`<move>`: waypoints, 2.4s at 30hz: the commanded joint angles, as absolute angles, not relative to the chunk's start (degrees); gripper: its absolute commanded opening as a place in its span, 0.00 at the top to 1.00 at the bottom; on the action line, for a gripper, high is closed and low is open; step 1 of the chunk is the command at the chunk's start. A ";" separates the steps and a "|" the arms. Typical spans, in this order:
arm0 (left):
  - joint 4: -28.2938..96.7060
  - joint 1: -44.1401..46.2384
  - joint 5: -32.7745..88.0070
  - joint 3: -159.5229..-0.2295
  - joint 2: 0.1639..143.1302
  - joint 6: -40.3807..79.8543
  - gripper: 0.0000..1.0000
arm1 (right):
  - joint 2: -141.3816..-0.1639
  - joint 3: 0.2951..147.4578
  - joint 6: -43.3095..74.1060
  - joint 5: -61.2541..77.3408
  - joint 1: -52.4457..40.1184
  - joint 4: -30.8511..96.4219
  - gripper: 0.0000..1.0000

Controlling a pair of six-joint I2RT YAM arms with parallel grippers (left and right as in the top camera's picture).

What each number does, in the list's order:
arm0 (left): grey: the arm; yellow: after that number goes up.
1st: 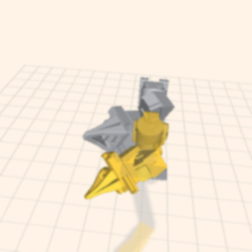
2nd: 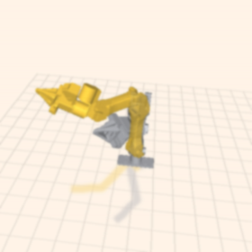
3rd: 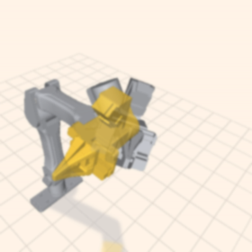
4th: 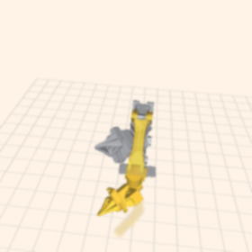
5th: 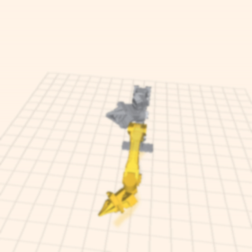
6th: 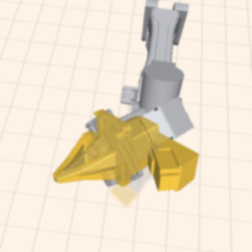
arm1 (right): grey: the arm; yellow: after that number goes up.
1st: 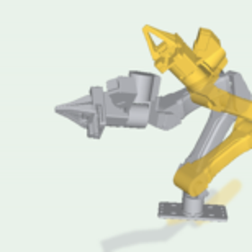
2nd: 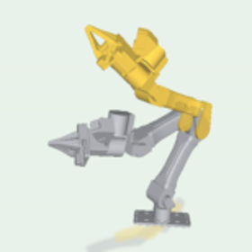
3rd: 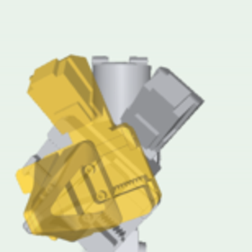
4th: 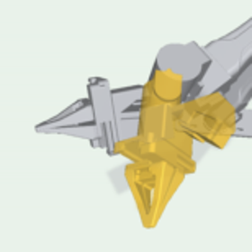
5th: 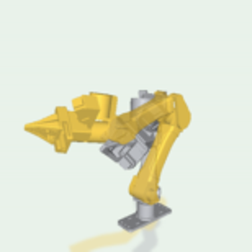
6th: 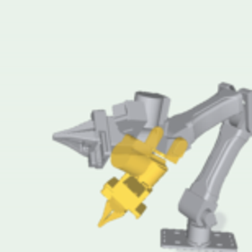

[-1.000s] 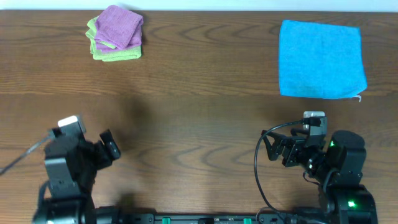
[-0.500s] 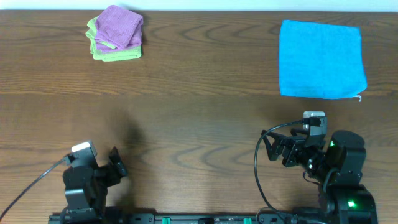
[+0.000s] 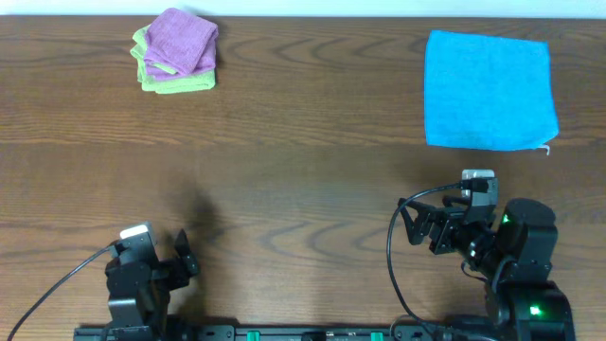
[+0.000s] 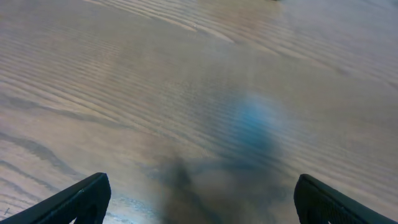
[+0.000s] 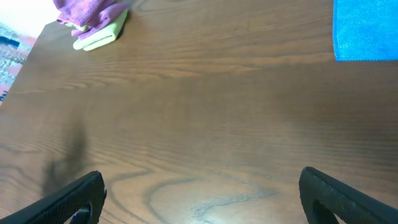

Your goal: Fold the cloth

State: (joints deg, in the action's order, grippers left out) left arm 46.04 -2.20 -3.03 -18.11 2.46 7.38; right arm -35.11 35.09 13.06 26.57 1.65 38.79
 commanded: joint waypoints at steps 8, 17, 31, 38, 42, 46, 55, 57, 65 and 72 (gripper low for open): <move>48.95 -0.97 -3.40 -15.18 0.19 1.56 0.05 | -34.87 35.07 13.69 27.00 2.17 38.85 0.01; 49.28 0.49 -2.94 -12.80 0.19 -2.48 0.04 | -34.87 35.07 13.69 27.00 2.17 38.85 0.01; 48.82 1.17 -2.96 -11.14 0.21 -4.97 0.05 | -34.87 35.07 13.69 27.00 2.17 38.85 0.01; 48.84 1.17 -2.98 -11.14 0.21 -4.97 0.05 | -34.87 35.07 13.69 27.00 2.17 38.85 0.01; 48.84 1.17 -2.98 -11.14 0.21 -4.97 0.05 | -34.87 35.07 13.72 27.03 2.17 39.11 0.01; 48.82 1.17 -2.96 -11.14 0.21 -4.97 0.05 | -34.83 35.07 13.50 26.81 2.17 41.74 0.01; 48.84 1.17 -2.98 -11.14 0.21 -4.97 0.05 | -22.13 24.49 4.19 15.88 1.30 37.69 0.01; 48.82 1.17 -2.96 -11.14 0.21 -4.97 0.05 | -18.50 21.23 2.57 14.92 1.30 37.04 0.01; 48.82 1.17 -2.98 -11.14 0.21 -4.97 0.05 | -6.46 12.95 -5.85 14.46 1.30 37.95 0.01; 48.82 1.17 -2.96 -11.14 0.21 -4.97 0.05 | -0.71 9.41 -6.83 12.80 1.23 39.99 0.01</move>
